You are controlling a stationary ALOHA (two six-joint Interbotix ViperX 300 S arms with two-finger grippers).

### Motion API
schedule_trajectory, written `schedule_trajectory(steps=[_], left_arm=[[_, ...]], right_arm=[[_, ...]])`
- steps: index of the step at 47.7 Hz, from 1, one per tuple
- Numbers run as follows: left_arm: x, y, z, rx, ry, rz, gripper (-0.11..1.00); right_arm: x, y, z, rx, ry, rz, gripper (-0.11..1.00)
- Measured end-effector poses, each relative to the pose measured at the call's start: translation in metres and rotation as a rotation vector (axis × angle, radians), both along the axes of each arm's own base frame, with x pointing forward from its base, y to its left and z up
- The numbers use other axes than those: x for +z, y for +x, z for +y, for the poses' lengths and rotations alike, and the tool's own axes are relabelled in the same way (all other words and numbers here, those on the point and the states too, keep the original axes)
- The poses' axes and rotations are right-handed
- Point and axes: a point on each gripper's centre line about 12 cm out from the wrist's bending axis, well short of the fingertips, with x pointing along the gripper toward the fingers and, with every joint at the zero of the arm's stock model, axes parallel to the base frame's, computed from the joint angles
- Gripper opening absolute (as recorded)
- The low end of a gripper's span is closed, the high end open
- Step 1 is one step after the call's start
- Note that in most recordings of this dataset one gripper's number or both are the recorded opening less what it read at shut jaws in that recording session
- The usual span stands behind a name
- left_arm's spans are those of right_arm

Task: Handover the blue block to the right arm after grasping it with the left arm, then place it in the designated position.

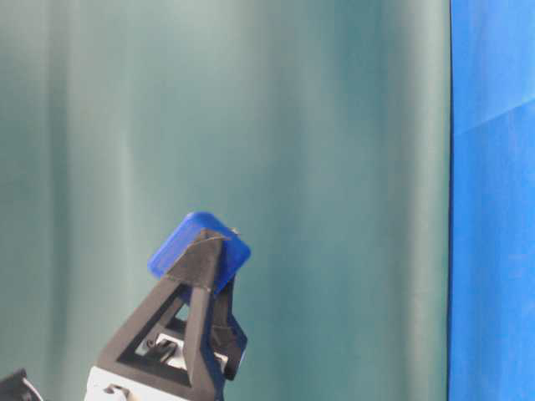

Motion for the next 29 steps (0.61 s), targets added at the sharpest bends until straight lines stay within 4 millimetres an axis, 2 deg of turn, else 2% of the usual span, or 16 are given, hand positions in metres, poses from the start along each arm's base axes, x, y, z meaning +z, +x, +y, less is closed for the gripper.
schedule_trajectory(steps=[9, 29], left_arm=[[-0.0036, -0.0038, -0.0001, -0.001, -0.004, -0.084, 0.49], [-0.0052, -0.0039, 0.0, 0.0, -0.007, -0.1, 0.49]], right_arm=[[0.0, 0.0, 0.0, 0.0, 0.0, 0.0, 0.96], [0.0023, 0.0008, 0.0, 0.0, 0.0, -0.006, 0.96]])
